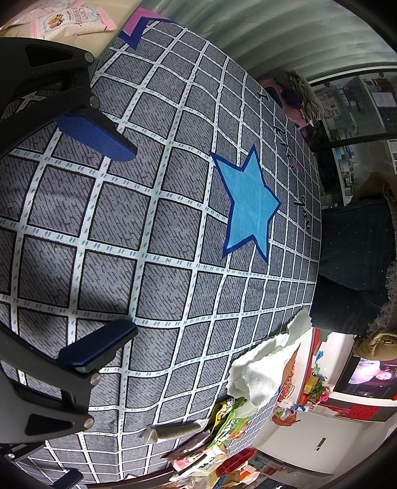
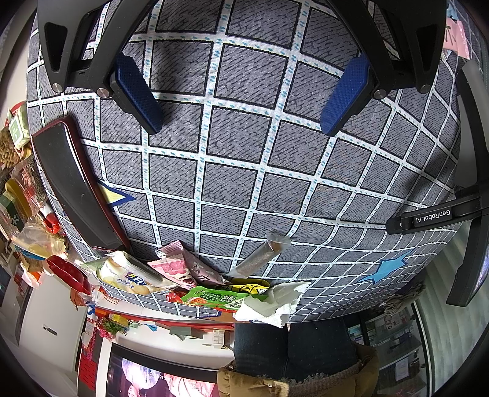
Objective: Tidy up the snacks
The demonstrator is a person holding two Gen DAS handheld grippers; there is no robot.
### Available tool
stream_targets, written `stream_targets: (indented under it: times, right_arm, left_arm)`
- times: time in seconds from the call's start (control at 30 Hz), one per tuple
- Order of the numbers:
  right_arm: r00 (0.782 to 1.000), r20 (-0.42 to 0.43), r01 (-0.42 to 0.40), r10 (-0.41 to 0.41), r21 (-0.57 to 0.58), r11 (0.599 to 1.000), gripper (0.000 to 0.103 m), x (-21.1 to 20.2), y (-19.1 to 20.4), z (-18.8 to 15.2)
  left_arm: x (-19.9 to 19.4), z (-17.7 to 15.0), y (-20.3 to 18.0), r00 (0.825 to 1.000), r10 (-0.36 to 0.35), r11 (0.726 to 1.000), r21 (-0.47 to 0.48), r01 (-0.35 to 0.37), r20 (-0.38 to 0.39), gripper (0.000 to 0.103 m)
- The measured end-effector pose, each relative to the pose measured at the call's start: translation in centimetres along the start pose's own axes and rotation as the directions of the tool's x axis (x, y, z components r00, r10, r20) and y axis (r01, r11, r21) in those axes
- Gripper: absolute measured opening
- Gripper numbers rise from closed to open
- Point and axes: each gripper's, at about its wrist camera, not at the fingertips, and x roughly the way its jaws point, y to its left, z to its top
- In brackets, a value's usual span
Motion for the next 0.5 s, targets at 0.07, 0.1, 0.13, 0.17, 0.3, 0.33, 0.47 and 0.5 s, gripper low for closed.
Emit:
stream_targets:
  times: [0.07,0.1,0.13,0.17,0.3,0.33,0.47,0.5]
  right_arm:
    - [1.0,0.0,0.0,0.0,0.0,1.0,0.103,0.06,-0.06,0.04]
    - [1.0,0.0,0.0,0.0,0.0,1.0,0.103,0.11,-0.1,0.07]
    - [1.0,0.0,0.0,0.0,0.0,1.0,0.103,0.12,-0.11,0.08]
    - [1.0,0.0,0.001,-0.001,0.0,1.0,0.103,0.08,-0.07,0.05]
    - [1.0,0.0,0.001,-0.001,-0.001,1.0,0.103,0.15,-0.14,0.09]
    - [1.0,0.0,0.001,-0.001,-0.001,1.0,0.103,0.15,-0.14,0.1]
    - [1.0,0.0,0.001,-0.001,-0.001,1.0,0.103,0.13,-0.12,0.08]
    - [1.0,0.0,0.001,-0.001,-0.001,1.0,0.103,0.09,-0.08,0.04]
  left_arm:
    - [0.17,-0.03,0.01,1.0,0.0,1.0,0.0,0.0,0.0,0.103]
    - [0.17,-0.03,0.01,1.0,0.0,1.0,0.0,0.0,0.0,0.103]
    - [0.16,-0.03,0.0,1.0,0.0,1.0,0.0,0.0,0.0,0.103]
    - [0.0,0.0,-0.01,1.0,0.0,1.0,0.0,0.0,0.0,0.103]
    - [0.14,-0.01,0.0,1.0,0.0,1.0,0.0,0.0,0.0,0.103]
    - [0.16,-0.02,0.0,1.0,0.0,1.0,0.0,0.0,0.0,0.103]
    - [0.01,0.0,0.0,1.0,0.0,1.0,-0.001,0.0,0.0,0.103]
    - [0.18,-0.02,0.0,1.0,0.0,1.0,0.0,0.0,0.0,0.103]
